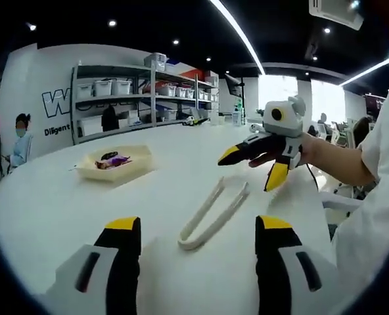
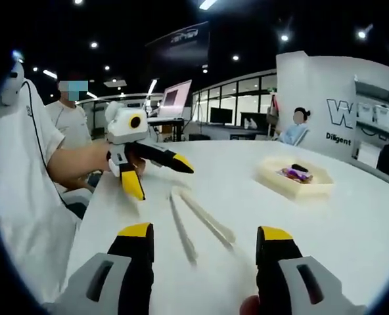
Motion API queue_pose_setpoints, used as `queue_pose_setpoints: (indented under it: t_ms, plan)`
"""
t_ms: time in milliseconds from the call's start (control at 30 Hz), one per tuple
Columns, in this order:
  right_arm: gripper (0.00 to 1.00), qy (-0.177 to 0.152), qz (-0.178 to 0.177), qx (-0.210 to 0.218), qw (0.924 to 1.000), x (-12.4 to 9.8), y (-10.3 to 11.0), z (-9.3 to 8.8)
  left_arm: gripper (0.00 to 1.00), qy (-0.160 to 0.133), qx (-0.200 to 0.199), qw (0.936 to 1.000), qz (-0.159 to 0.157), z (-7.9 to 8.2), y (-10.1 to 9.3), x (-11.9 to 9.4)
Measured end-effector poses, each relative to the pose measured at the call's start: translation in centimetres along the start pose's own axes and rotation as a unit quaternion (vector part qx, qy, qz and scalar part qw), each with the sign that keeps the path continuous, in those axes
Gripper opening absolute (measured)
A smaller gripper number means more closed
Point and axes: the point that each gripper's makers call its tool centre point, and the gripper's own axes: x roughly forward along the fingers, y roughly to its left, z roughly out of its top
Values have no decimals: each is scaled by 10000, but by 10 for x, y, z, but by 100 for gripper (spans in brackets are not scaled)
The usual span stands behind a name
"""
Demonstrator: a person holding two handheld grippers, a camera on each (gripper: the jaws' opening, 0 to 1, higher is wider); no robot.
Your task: Place the target food into the container with the food tongs after gripping and lifting it, then release it inside without dropping or visibly crushing the food.
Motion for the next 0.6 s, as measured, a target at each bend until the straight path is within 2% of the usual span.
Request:
queue_pose_setpoints:
  t_ms: [600]
  plan:
    - [65, 5, -208, 102, 9997, -8, 10, 8, 79, -20, -222, 9995, 216, 3, -6, -7]
